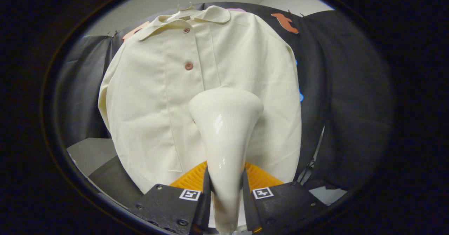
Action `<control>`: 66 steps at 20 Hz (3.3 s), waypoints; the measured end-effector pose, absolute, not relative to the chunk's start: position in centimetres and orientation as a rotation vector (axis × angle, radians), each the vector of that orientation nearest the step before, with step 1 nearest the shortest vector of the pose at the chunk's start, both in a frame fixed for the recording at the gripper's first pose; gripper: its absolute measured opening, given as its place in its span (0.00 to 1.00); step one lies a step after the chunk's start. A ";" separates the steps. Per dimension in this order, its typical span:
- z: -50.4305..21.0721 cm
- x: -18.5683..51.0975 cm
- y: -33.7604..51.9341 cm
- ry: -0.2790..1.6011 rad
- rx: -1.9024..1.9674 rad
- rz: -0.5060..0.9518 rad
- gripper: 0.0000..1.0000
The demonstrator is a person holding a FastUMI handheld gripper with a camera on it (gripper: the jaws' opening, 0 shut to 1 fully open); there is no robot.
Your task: Iron the clothes twice with a garment steamer, once on the left side and once on the right side.
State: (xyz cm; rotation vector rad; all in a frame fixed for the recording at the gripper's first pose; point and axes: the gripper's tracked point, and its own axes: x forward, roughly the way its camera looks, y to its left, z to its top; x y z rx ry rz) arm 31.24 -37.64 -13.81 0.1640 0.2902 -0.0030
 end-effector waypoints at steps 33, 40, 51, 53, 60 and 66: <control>-32.1 23.3 -39.4 0.383 0.223 -0.172 0.40; -24.1 18.3 -36.2 0.280 0.192 -0.223 0.40; -10.5 10.4 -25.7 0.147 0.147 -0.267 0.39; -8.4 9.4 -23.4 0.122 0.124 -0.258 0.39; -4.2 6.5 -14.4 0.066 0.077 -0.174 0.39; -2.8 1.2 -6.1 0.025 0.039 -0.098 0.39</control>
